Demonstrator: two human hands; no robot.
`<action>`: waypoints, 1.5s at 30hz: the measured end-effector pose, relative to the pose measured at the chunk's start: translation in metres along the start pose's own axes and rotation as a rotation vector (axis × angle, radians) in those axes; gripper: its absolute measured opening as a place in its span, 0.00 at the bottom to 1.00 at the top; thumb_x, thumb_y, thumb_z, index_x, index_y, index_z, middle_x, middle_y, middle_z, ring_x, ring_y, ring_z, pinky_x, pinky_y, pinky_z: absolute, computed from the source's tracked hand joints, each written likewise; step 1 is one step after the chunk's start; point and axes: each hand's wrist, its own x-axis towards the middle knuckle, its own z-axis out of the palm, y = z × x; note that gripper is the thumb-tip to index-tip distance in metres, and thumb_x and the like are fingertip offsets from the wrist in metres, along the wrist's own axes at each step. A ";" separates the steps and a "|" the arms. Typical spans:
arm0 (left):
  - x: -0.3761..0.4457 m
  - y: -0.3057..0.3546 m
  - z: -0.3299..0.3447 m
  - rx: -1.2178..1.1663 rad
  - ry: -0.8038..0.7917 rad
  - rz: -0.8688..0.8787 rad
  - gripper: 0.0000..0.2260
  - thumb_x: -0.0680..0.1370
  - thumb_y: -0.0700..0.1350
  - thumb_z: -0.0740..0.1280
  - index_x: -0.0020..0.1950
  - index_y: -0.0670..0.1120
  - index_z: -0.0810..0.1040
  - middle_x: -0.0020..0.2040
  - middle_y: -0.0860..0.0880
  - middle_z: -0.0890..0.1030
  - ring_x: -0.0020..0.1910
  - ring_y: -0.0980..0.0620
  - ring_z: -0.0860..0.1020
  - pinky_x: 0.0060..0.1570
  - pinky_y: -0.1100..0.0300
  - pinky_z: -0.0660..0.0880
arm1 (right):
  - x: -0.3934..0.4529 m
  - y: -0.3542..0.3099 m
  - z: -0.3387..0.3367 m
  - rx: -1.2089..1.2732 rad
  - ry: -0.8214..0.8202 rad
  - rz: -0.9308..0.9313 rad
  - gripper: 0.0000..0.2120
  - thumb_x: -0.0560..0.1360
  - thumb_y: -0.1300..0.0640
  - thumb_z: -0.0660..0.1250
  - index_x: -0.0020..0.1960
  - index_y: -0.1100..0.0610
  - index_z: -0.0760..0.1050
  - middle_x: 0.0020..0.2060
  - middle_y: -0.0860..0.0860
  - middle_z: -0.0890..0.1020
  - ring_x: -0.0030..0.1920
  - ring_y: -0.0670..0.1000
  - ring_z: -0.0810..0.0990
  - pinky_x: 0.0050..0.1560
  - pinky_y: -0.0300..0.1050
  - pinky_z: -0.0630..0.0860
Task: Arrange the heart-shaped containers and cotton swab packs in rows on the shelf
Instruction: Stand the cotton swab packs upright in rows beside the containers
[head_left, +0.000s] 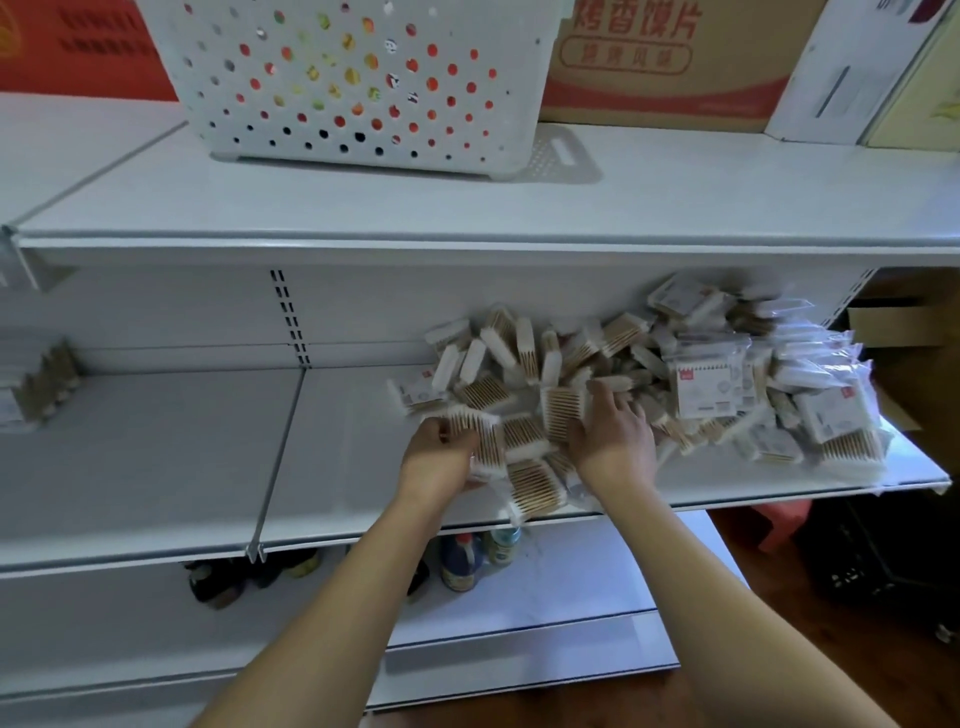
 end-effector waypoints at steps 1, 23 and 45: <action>0.001 0.000 0.001 -0.001 0.003 0.008 0.04 0.79 0.39 0.64 0.47 0.47 0.76 0.46 0.42 0.81 0.46 0.43 0.82 0.49 0.43 0.83 | -0.003 -0.002 -0.002 0.086 0.040 -0.032 0.24 0.77 0.53 0.66 0.71 0.53 0.66 0.62 0.56 0.78 0.63 0.61 0.73 0.56 0.54 0.73; 0.004 -0.021 0.019 -0.106 0.043 0.067 0.14 0.76 0.51 0.74 0.56 0.47 0.76 0.49 0.47 0.84 0.43 0.49 0.82 0.43 0.50 0.82 | -0.031 0.038 -0.011 -0.373 -0.294 -0.296 0.25 0.76 0.47 0.60 0.73 0.44 0.68 0.68 0.49 0.74 0.67 0.58 0.70 0.70 0.51 0.65; -0.014 -0.007 -0.025 -0.274 -0.022 0.043 0.25 0.75 0.56 0.74 0.66 0.46 0.72 0.58 0.44 0.82 0.53 0.45 0.84 0.44 0.45 0.83 | -0.065 -0.052 0.006 0.231 -0.009 -0.643 0.23 0.76 0.52 0.64 0.71 0.50 0.72 0.68 0.54 0.73 0.59 0.56 0.77 0.51 0.50 0.79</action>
